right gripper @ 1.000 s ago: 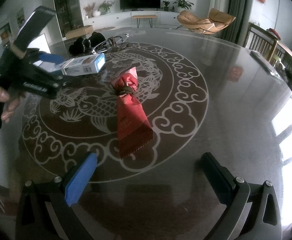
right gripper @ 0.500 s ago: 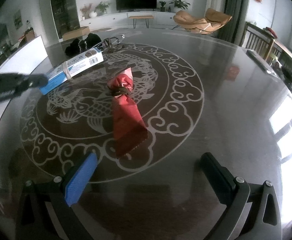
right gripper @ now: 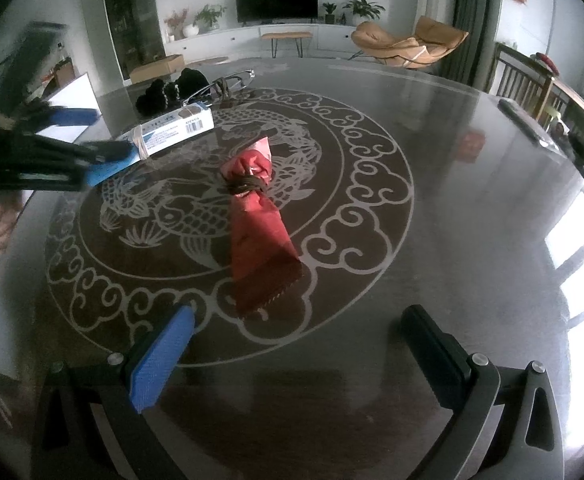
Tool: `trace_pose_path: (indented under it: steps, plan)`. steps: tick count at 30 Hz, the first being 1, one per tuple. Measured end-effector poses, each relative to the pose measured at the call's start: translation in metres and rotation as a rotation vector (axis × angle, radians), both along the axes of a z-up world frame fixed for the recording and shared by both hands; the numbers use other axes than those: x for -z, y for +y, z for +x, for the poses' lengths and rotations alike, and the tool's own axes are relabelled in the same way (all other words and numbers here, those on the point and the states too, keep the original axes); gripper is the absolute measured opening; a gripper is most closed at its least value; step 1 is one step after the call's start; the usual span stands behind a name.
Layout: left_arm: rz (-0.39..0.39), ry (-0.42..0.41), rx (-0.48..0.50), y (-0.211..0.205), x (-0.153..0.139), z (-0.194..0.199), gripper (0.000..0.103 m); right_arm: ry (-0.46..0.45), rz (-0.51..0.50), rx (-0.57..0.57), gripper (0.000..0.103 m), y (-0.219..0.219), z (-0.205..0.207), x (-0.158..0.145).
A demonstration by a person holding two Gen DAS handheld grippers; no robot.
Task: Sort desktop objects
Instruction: 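Lift the blue ointment box with the left tool, then grasp the red gift bag with the right tool while the left holds the box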
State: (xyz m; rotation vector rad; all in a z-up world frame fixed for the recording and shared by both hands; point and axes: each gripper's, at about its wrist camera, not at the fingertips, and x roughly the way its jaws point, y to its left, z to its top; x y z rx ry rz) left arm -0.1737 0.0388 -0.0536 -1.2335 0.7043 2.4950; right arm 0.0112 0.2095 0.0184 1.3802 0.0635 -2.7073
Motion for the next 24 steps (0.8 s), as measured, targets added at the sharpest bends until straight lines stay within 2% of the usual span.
trace_pose_path:
  steps: [2, 3, 4, 5, 6, 10, 13, 16, 18, 21, 22, 23, 24]
  plan:
    - [0.028, 0.011, 0.003, 0.004, -0.001, -0.004, 0.090, 0.002, 0.000, 0.001, 0.103, 0.000, 0.000, 0.000]
    - [0.046, -0.021, -0.004, 0.004, 0.001, -0.010, 0.089, 0.001, -0.001, 0.000, 0.103, 0.000, 0.000, 0.000]
    - [0.077, -0.041, -0.009, 0.002, 0.001, -0.013, 0.083, 0.001, 0.000, 0.001, 0.103, 0.000, -0.001, 0.000]
    - [0.127, -0.068, -0.009, 0.000, 0.001, -0.015, 0.056, 0.001, 0.000, 0.000, 0.103, 0.000, -0.001, 0.000]
    - [0.191, -0.099, -0.017, -0.004, 0.000, -0.017, 0.044, 0.002, 0.000, 0.000, 0.103, 0.000, 0.000, 0.000]
    - [0.217, -0.074, -0.051, -0.009, 0.003, 0.000, 0.044, 0.000, -0.003, 0.012, 0.103, 0.001, -0.001, 0.000]
    - [0.286, -0.074, -0.109, -0.028, 0.003, 0.038, 0.044, -0.001, -0.013, 0.015, 0.103, 0.003, -0.002, 0.000]
    - [0.304, -0.055, -0.142, -0.041, 0.005, 0.082, 0.044, -0.041, -0.062, -0.014, 0.103, 0.008, -0.009, -0.004]
    - [0.293, -0.038, -0.161, -0.050, 0.006, 0.111, 0.044, -0.096, -0.135, -0.020, 0.102, 0.014, -0.028, -0.012]
    - [0.334, -0.041, -0.196, -0.065, 0.004, 0.137, 0.044, -0.113, -0.110, -0.049, 0.101, 0.003, -0.061, -0.028]
    - [0.342, -0.036, -0.206, -0.069, 0.003, 0.143, 0.044, -0.133, -0.095, -0.072, 0.098, -0.004, -0.073, -0.029]
    - [0.342, -0.028, -0.211, -0.071, 0.003, 0.146, 0.044, -0.161, -0.086, -0.092, 0.087, -0.010, -0.081, -0.026]
    - [0.338, -0.012, -0.215, -0.073, 0.000, 0.151, 0.044, -0.209, -0.066, -0.118, 0.061, -0.020, -0.089, -0.019]
